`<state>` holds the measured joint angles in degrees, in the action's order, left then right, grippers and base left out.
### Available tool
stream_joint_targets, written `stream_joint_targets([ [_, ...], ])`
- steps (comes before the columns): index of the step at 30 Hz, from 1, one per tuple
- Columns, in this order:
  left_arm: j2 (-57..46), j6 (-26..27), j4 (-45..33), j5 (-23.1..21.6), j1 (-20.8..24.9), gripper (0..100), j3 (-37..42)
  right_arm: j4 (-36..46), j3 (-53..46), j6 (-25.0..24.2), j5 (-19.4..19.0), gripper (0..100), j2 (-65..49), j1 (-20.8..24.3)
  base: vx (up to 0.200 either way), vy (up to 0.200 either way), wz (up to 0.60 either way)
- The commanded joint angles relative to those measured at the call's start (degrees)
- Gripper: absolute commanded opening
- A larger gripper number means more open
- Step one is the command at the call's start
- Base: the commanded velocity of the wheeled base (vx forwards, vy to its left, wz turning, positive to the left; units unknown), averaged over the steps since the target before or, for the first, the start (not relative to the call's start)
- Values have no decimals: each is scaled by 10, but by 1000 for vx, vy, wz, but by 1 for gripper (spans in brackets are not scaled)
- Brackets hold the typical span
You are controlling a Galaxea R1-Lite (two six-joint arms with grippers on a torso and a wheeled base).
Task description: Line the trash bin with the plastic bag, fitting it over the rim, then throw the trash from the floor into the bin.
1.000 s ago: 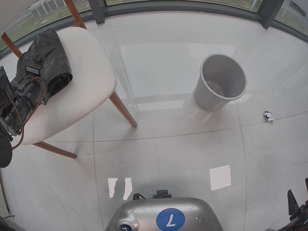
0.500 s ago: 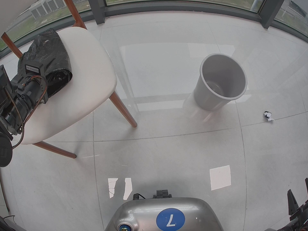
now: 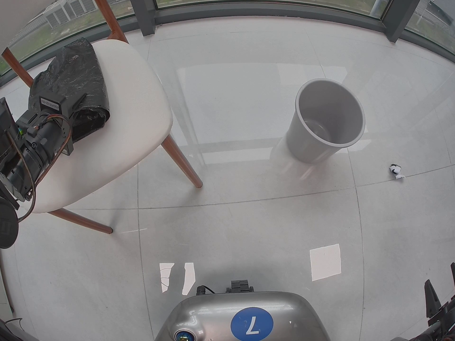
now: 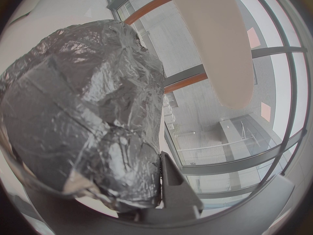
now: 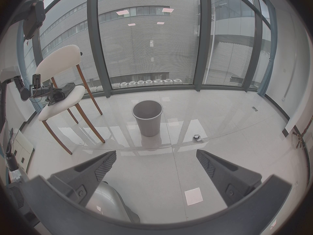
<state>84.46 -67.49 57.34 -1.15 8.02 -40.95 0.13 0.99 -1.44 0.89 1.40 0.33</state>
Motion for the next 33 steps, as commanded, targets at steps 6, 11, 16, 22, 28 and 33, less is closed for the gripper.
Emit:
stream_joint_targets([
  [6, -65, 17, -2, -78, 1, 0, 19, 0, -8, 0, 0, 100, -1, -1, 0, 0, 0],
  [11, -129, 16, -8, -119, 2, 0, 20, 0, -7, 0, 0, 100, -2, -1, 0, 0, 0],
  [16, -179, 17, -9, -173, 0, 0, 23, 0, -8, 0, 0, 100, 4, 0, 0, 0, 0],
  [22, -230, 12, -21, -246, 1, 0, 39, 0, -8, 0, 0, 100, 5, 0, 0, 0, 0],
  [28, -264, 14, -96, -281, 2, 0, 39, 0, -7, 0, 0, 100, 4, 0, 0, 0, 0],
  [33, -265, 14, -103, -284, 4, 0, 42, 0, -8, 0, 0, 100, 5, 0, 0, -200, 0],
])
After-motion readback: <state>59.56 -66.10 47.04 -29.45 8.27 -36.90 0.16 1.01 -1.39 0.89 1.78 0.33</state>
